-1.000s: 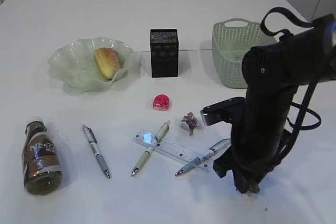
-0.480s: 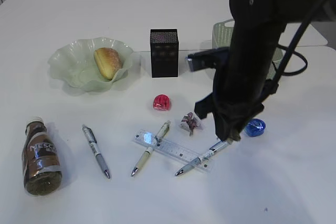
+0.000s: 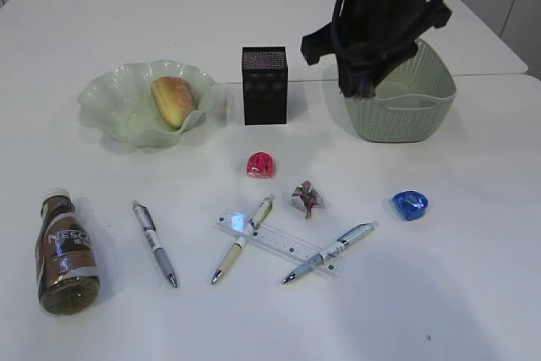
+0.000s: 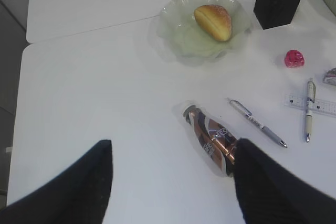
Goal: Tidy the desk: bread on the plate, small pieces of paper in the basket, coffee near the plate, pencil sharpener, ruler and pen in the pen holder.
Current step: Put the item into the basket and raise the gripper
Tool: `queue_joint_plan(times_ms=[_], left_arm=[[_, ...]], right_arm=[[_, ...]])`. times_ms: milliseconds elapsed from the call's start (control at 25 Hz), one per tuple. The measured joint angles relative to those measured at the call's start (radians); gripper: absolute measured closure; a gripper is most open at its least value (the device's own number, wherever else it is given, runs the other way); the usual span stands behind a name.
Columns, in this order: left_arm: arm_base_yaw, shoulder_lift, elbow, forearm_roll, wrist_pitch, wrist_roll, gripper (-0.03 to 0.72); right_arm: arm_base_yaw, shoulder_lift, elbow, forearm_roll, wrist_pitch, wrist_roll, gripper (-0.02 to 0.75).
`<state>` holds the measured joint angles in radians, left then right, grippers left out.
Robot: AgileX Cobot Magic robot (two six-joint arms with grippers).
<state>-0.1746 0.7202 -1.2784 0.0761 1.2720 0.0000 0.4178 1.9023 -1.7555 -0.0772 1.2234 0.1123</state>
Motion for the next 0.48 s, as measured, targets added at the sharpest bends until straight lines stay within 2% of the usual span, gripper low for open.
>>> queue_joint_plan(times_ms=[160, 320, 480], left_arm=[[0.000, 0.000, 0.000, 0.000, 0.000, 0.000, 0.181], [0.000, 0.000, 0.000, 0.000, 0.000, 0.000, 0.185], [0.000, 0.000, 0.000, 0.000, 0.000, -0.007, 0.185]], right_arm=[[0.000, 0.000, -0.075, -0.148, -0.037, 0.071, 0.477], [0.000, 0.000, -0.110, -0.248, -0.109, 0.152, 0.477], [-0.021, 0.023, -0.127, -0.276, -0.161, 0.206, 0.478]])
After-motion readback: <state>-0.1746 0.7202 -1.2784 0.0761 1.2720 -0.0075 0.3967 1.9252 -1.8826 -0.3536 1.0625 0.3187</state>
